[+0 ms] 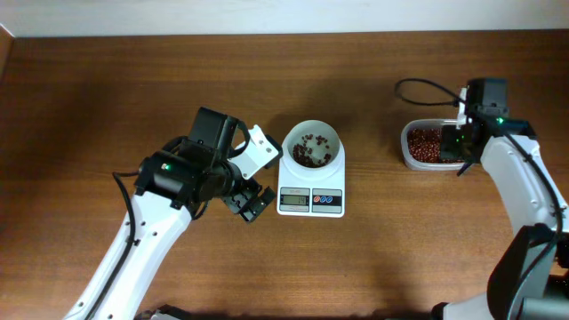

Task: Scoop and weigh 50g on scale
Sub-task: 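Dip the scoop into the red beans and scoop again, right gripper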

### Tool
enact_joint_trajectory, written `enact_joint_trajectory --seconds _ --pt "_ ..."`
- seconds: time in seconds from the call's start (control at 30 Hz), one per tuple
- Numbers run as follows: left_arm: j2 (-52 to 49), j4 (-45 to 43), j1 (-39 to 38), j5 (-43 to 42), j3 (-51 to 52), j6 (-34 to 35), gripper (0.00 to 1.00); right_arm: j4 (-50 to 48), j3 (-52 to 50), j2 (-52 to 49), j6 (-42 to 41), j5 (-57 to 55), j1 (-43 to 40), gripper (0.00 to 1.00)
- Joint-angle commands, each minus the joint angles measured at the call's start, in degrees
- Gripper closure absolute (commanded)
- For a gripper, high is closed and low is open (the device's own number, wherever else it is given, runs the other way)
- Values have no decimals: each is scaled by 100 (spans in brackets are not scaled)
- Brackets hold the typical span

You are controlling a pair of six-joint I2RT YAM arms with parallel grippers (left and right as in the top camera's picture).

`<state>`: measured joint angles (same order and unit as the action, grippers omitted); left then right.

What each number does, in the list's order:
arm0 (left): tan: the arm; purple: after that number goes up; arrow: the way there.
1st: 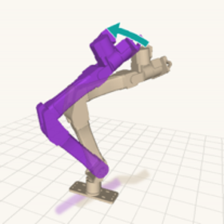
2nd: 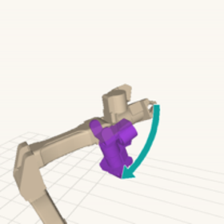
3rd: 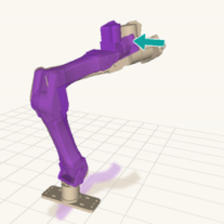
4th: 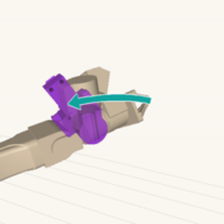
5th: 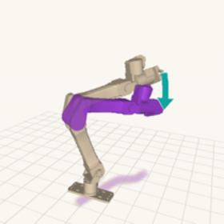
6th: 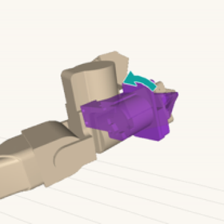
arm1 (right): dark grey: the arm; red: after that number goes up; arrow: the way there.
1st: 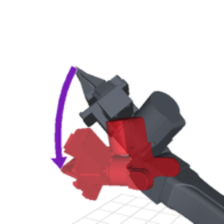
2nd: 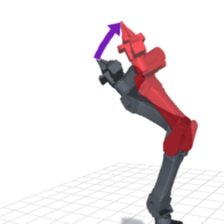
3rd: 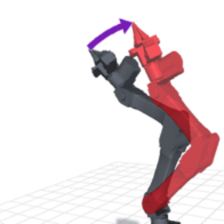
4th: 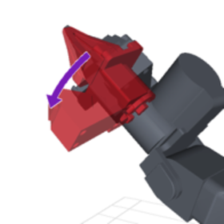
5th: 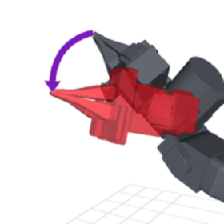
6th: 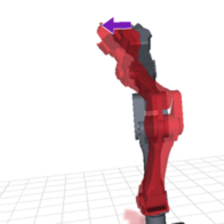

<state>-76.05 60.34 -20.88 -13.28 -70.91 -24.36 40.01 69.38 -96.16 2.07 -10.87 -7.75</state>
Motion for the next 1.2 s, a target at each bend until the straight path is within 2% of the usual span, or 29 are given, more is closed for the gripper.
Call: enact_joint_trajectory --seconds 0.0,0.23,0.7,1.0,1.17 --pt "107 -11 -9 -83 39 50 1 -114 92 -101 -173 111 -162 96" --pt "107 -9 -9 -83 39 50 1 -439 90 -120 -166 739 -164 96" --pt "107 -9 -9 -83 39 50 1 -439 92 -450 -42 1956 -166 96" --pt "107 -11 -9 -83 39 50 1 -107 92 -450 -109 3108 -166 96" --pt "107 -9 -9 -83 39 50 1 116 92 -450 -260 3126 -232 96"
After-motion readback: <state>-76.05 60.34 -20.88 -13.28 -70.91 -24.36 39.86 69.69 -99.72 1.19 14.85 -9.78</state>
